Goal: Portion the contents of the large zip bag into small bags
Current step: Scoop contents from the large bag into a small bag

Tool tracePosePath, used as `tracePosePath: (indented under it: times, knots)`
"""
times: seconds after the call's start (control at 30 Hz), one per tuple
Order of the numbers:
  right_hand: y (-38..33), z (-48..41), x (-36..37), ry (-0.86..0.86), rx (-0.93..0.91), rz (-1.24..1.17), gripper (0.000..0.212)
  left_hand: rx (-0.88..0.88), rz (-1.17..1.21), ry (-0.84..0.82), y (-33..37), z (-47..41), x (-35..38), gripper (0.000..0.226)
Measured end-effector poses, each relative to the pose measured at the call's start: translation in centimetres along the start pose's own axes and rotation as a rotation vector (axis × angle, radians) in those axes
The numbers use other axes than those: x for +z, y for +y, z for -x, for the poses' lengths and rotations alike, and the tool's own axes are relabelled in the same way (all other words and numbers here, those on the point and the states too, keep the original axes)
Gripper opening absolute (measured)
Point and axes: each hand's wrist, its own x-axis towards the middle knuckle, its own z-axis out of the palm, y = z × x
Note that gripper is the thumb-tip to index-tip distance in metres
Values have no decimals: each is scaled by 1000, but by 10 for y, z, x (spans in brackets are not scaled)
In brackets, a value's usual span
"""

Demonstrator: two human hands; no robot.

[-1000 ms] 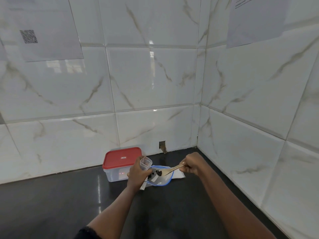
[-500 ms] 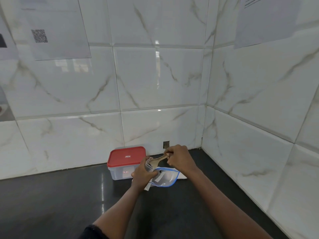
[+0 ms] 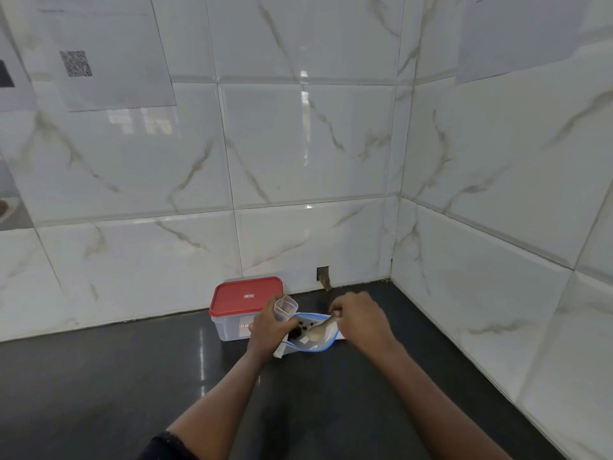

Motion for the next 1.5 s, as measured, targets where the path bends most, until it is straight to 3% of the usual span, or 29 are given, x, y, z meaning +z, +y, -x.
tracePosePath:
  times: [0.2,0.33,0.47,0.7,0.8,0.97,1.07,1.17,1.3,1.4,1.5]
  knots:
    - [-15,-1,63,-210,-184,141,40,55,-143,-44,-7,3,-4,46]
    - [-28,-16,66,-299,-78,38,33,52,-295,-177,-11,6,-12,55]
    - [-24,-23,68,-154,-88,6,33,-40,-328,-104,-8,-3,-21,66]
    - [-15,-32,69,111,-84,-49,37,117,-230,29,39,-33,-16,58]
    - [-10,-28,73,47,-125,-10,36,116,-274,-37,30,-31,-4,58]
    - [-7,-24,88,-54,-30,13,38,31,-220,-19,24,-23,5,51]
    - [-17,-19,86,-208,37,57,37,-2,-174,-60,20,-21,4,48]
    - [-20,-12,88,-205,-171,152,34,-8,-184,-93,17,-17,3,52]
    - [-11,0,86,-403,-388,259,28,32,-236,-115,14,-12,5,55]
    - [-5,-3,83,-392,-354,267,28,34,-230,-126,15,-10,8,52]
    - [-3,-10,81,-318,-203,170,26,71,-180,-162,23,-9,7,52]
